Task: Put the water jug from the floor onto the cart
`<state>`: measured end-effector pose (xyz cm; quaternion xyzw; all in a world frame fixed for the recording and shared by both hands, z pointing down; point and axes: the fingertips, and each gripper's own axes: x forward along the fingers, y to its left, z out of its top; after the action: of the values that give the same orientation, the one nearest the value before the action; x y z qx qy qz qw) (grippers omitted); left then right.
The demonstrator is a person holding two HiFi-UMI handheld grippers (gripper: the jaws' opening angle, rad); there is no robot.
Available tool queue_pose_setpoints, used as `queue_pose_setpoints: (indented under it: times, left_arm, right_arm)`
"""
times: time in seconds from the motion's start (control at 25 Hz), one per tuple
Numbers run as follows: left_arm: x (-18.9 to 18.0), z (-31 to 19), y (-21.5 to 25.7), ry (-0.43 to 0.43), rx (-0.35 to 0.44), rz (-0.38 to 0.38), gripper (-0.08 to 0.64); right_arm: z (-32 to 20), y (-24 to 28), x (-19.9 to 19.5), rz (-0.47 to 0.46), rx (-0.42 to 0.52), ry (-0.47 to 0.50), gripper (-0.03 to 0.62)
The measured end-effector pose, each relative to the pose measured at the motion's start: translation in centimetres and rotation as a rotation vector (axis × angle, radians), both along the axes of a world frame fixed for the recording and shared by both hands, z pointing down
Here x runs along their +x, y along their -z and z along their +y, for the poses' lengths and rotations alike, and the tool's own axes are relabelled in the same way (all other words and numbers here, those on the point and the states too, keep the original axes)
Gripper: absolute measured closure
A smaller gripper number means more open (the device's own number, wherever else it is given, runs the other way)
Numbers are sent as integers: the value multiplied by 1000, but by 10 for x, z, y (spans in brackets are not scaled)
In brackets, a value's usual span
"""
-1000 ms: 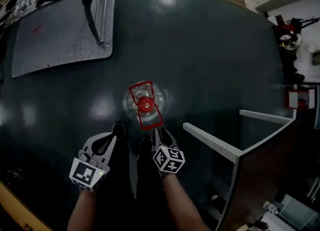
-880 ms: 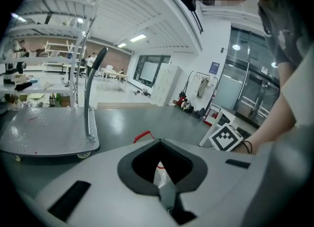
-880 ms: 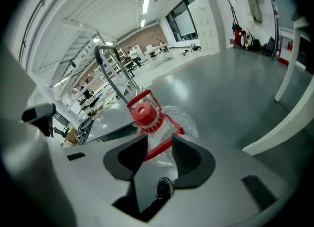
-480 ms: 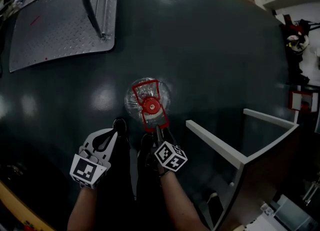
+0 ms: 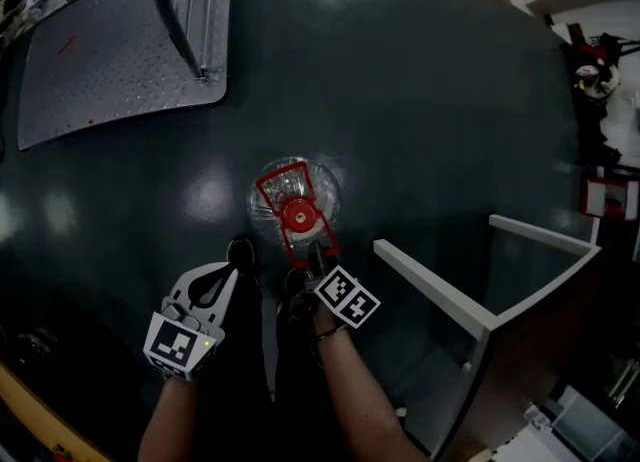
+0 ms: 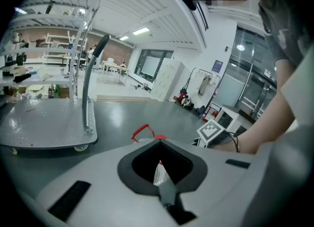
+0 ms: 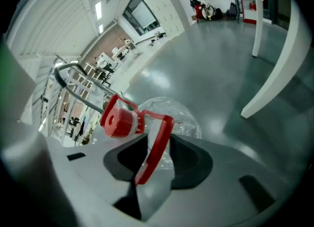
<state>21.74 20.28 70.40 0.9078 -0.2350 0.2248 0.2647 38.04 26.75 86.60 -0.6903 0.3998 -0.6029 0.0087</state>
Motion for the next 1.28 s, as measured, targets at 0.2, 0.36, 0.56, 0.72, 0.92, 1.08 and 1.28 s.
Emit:
queue_pose_setpoints:
  times: [0.2, 0.36, 0.56, 0.72, 0.92, 1.08, 1.28]
  left_arm:
    - [-3, -6, 3, -4, 12, -3, 552]
    - [-12, -14, 8, 21, 20, -2, 552]
    - [-26, -28, 29, 39, 48, 8, 552]
    - [-46, -35, 44, 44, 61, -6, 552]
    - [-64, -45, 64, 73, 83, 9, 552]
    - [-91, -62, 90, 125, 105, 27, 552]
    - [-135, -85, 136, 155, 168, 53, 552]
  right_arm:
    - [-1, 5, 17, 19, -24, -47, 523]
    - [-14, 19, 24, 39, -11, -42, 531]
    - [-22, 33, 8, 21, -31, 71, 531]
    - [-32, 60, -18, 4, -10, 180, 529]
    - [-53, 99, -32, -28, 41, 276, 529]
    - [-74, 137, -37, -20, 101, 395, 529]
    - [-109, 189, -66, -17, 148, 625, 529]
